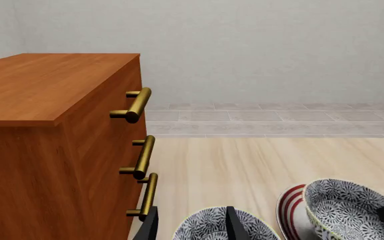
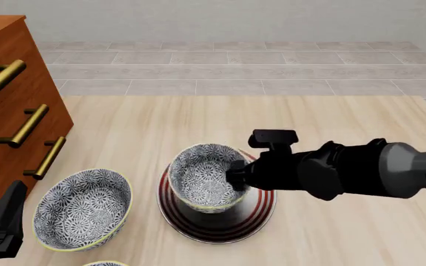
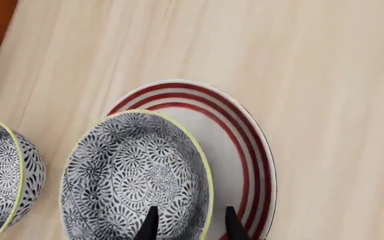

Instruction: Pick up the bowl and put it in the front on the plate.

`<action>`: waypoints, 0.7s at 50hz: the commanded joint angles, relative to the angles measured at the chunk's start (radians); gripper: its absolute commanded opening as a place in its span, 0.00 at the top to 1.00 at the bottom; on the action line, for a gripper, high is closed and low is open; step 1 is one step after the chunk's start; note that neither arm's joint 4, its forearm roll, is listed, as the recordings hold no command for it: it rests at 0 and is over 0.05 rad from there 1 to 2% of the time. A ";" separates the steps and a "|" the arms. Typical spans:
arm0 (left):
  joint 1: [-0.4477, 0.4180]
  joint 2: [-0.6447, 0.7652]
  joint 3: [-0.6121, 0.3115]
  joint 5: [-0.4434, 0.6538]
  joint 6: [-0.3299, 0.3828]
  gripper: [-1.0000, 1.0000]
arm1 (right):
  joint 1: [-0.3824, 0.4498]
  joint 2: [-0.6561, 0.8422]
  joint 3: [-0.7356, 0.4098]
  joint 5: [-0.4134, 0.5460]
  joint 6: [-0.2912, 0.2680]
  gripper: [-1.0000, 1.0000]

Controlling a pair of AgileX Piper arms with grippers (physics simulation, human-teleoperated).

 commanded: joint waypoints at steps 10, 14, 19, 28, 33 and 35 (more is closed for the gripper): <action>0.000 0.000 0.000 0.000 0.000 0.00 | -0.067 -0.030 -0.016 0.007 -0.064 0.00; 0.000 0.000 0.000 0.000 0.000 0.00 | -0.080 -0.052 -0.033 0.025 -0.081 0.00; 0.000 0.000 0.000 0.000 0.000 0.00 | -0.108 -0.100 -0.089 0.079 -0.114 0.00; 0.000 0.000 0.000 0.000 0.000 0.00 | -0.111 -0.135 -0.156 0.143 -0.137 0.00; 0.000 0.000 0.000 0.000 0.000 0.00 | -0.113 -0.147 -0.176 0.147 -0.158 0.00; 0.000 0.000 0.000 0.000 0.000 0.00 | -0.111 -0.152 -0.186 0.146 -0.161 0.00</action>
